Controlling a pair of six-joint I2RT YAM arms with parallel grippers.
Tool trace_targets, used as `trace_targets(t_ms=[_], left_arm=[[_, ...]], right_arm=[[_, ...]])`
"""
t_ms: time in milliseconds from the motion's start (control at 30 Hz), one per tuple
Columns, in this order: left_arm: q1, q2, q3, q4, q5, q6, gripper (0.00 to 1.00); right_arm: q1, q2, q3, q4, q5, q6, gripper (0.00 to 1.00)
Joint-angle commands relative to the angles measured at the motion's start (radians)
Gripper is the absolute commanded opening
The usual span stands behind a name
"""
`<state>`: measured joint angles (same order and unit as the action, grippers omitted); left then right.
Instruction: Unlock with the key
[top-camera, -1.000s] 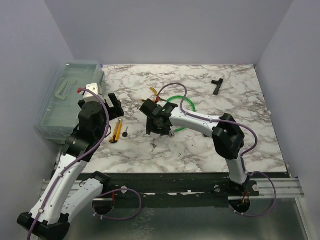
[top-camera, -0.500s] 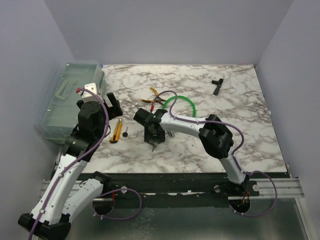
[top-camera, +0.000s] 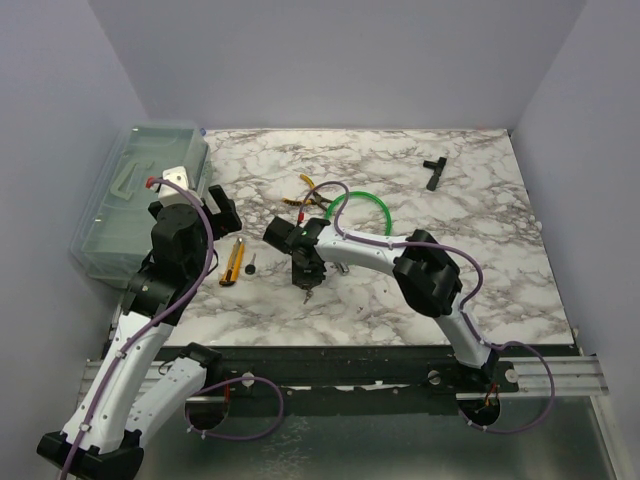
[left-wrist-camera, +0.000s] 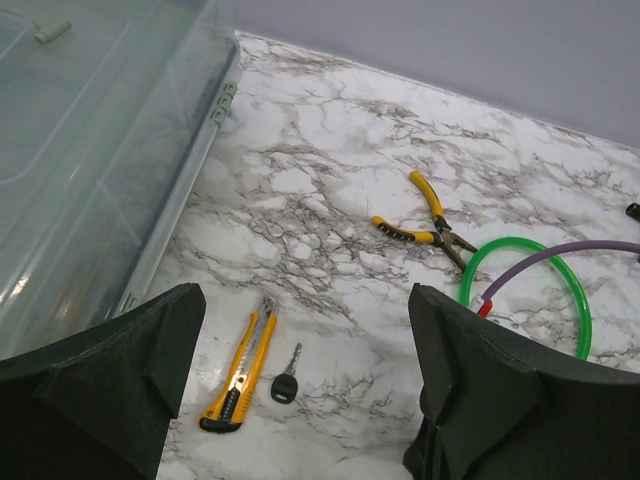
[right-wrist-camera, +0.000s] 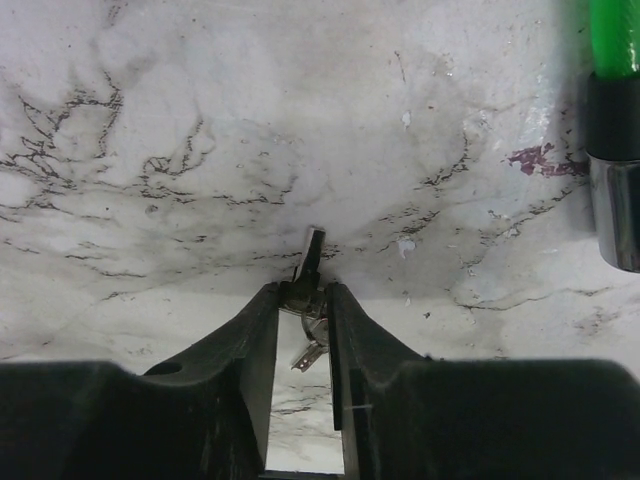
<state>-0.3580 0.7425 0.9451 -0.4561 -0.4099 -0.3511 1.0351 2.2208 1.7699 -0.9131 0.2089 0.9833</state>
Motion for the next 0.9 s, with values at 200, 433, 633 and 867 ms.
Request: trace_targets(t_ms=[200, 433, 633, 867], left_arm=[[0.01, -0.003, -0.006, 0.013, 0.01, -0.007, 0.9], [0.01, 0.008, -0.008, 0.013, 0.029, -0.005, 0.9], [0.01, 0.027, -0.016, 0.038, 0.141, 0.004, 0.9], [0.009, 0.067, -0.017, 0.049, 0.283, -0.033, 0.9]], right_arm=[[0.019, 0.067, -0.081, 0.067, 0.005, -0.028, 0.08], [0.019, -0.035, -0.223, 0.254, 0.011, -0.162, 0.05], [0.019, -0.118, -0.334, 0.415, -0.008, -0.253, 0.05], [0.019, -0.183, -0.423, 0.514, 0.013, -0.299, 0.01]])
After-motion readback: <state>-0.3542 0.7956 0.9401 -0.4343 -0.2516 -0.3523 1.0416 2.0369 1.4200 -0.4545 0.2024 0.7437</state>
